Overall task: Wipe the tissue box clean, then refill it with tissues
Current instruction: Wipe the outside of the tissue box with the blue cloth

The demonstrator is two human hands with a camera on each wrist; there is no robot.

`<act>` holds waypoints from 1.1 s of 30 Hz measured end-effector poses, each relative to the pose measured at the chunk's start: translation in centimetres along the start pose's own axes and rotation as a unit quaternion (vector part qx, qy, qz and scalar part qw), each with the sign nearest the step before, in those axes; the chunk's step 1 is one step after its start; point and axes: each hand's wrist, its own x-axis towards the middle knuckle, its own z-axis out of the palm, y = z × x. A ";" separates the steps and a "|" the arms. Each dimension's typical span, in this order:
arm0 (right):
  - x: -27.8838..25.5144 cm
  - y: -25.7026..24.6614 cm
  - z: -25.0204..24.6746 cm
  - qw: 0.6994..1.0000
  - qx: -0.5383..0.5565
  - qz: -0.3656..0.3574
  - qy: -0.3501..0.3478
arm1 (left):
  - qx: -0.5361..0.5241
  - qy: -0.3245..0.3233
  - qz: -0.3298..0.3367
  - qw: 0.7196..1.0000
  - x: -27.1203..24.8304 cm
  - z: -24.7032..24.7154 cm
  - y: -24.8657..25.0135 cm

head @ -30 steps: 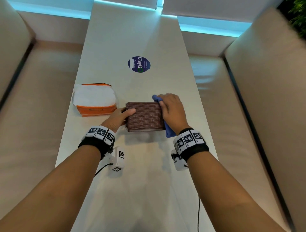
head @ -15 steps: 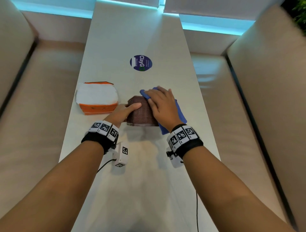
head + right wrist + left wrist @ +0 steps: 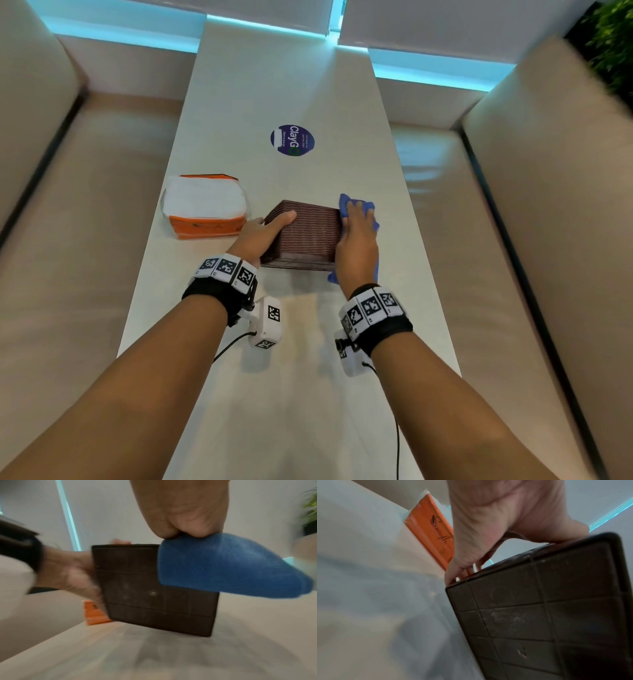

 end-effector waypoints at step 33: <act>-5.6 -2.5 -1.9 0.986 -0.099 -0.044 -0.128 | -0.060 0.043 -0.050 0.996 -1.6 1.2 0.9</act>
